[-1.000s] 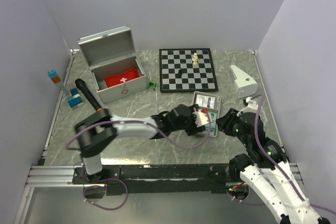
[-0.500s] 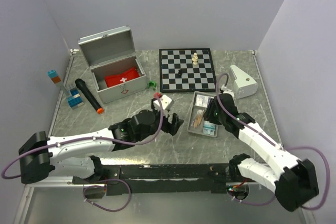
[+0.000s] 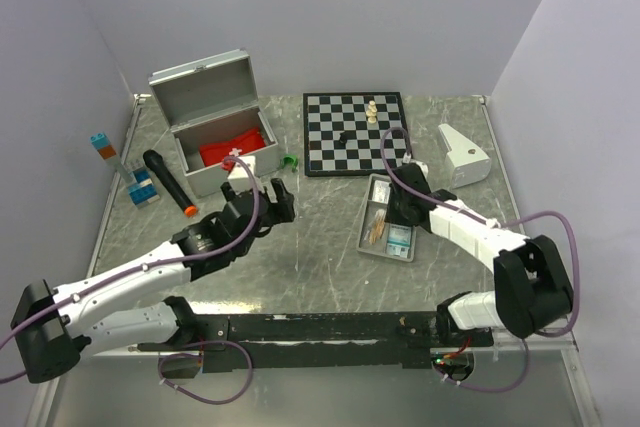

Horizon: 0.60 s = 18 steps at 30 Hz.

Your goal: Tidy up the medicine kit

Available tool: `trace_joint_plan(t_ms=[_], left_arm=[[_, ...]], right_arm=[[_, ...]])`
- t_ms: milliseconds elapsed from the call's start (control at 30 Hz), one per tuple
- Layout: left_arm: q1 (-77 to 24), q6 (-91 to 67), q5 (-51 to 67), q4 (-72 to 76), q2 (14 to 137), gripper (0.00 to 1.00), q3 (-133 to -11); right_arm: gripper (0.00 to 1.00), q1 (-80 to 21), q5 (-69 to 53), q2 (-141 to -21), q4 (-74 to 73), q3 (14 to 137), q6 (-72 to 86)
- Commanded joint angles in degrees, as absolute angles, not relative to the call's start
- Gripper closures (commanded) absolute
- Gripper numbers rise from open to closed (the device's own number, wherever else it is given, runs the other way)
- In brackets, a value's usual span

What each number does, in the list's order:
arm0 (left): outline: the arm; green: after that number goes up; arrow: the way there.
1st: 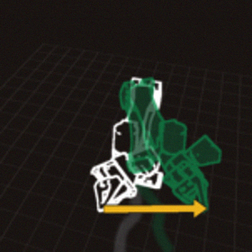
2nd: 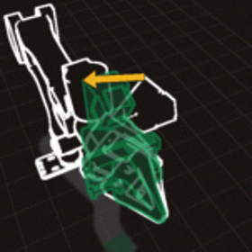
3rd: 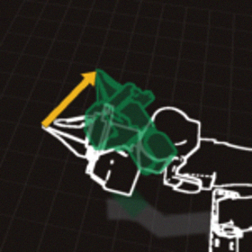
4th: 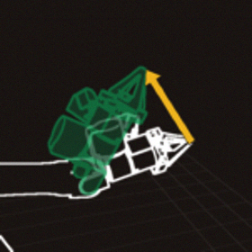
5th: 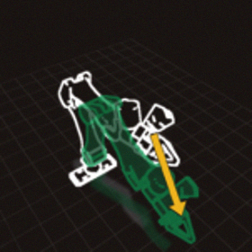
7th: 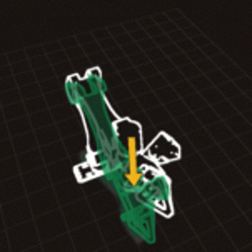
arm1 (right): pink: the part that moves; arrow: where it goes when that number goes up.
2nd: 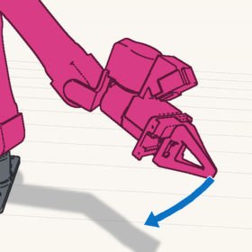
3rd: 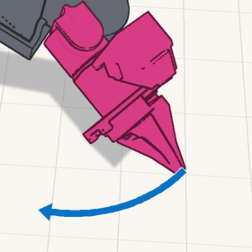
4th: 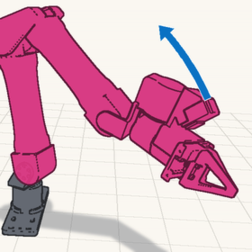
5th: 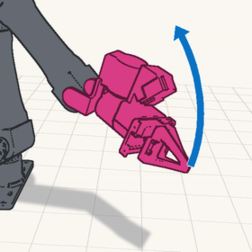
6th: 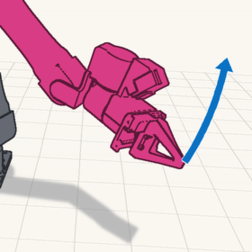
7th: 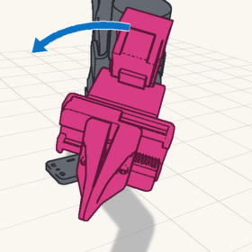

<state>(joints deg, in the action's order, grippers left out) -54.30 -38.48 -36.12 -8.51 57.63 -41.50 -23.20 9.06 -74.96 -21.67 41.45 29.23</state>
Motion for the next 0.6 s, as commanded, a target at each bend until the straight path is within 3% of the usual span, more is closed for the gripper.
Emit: trace_joint_plan(t_ms=[0, 167, 567], left_arm=[[-50.55, -42.62, -39.55, -12.39, 55.11, 0.13, -45.08], [-47.74, -43.34, -45.62, -18.8, 58.52, 0.12, -54.47], [-27.43, -38.06, -29.27, -18.45, 74.77, 0.12, -69.15]], right_arm=[[0.68, -22.76, 10.55, -78.13, -20.04, 45.0, 27.95], [0.7, -22.68, 11.6, -82.08, -21.35, 46.67, 27.51], [1.0, -22.59, 10.11, -78.93, -21.27, 44.74, 27.77]])
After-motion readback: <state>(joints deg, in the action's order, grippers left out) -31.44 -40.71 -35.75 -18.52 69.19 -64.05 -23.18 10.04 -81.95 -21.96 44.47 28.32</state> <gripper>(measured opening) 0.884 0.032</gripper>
